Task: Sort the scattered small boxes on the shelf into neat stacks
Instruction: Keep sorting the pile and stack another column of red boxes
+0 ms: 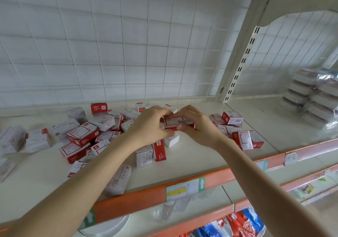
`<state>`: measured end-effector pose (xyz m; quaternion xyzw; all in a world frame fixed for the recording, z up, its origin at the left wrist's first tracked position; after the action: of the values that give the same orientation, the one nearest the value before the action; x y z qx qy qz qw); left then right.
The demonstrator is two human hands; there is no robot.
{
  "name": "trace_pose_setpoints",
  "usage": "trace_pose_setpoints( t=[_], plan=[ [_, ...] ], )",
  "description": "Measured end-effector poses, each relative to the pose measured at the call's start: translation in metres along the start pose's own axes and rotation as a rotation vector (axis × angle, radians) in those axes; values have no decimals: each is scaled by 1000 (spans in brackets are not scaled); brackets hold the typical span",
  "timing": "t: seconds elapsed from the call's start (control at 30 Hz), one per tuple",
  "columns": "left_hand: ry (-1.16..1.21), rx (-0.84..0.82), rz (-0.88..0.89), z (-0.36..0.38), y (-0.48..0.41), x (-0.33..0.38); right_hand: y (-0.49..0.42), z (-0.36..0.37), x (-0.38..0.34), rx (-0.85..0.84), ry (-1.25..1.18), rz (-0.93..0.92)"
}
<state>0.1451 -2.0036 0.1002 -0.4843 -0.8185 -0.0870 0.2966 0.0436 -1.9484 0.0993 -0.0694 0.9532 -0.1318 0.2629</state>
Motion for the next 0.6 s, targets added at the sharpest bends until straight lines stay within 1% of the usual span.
trace_pose_setpoints(
  t=[0.1, 0.2, 0.3, 0.4, 0.6],
  plan=[
    [-54, 57, -11, -16, 11, -2, -11, -2, -16, 11, 15, -42],
    [-109, 156, -45, -36, 28, -9, -22, -1, -30, 19, -3, -32],
    [-135, 207, -106, -53, 50, -23, -33, 9, -47, 33, 18, -31],
    [-161, 229, -169, -70, 75, -39, -47, 28, -77, 44, 46, -78],
    [-282, 291, -305, -106, 141, -75, -77, 81, -154, 80, 2, -231]
  ],
)
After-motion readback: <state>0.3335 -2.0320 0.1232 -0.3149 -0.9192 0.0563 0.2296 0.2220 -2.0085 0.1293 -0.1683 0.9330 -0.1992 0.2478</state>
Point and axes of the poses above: each hand's wrist, its own y-axis away from the middle knuckle, its own z-axis out of the palm, x = y × z, the point moved 7 cm from there along -y, towards the middle knuckle, and after that the axes turned 8 degrees about -x, right-handed, at the moved point
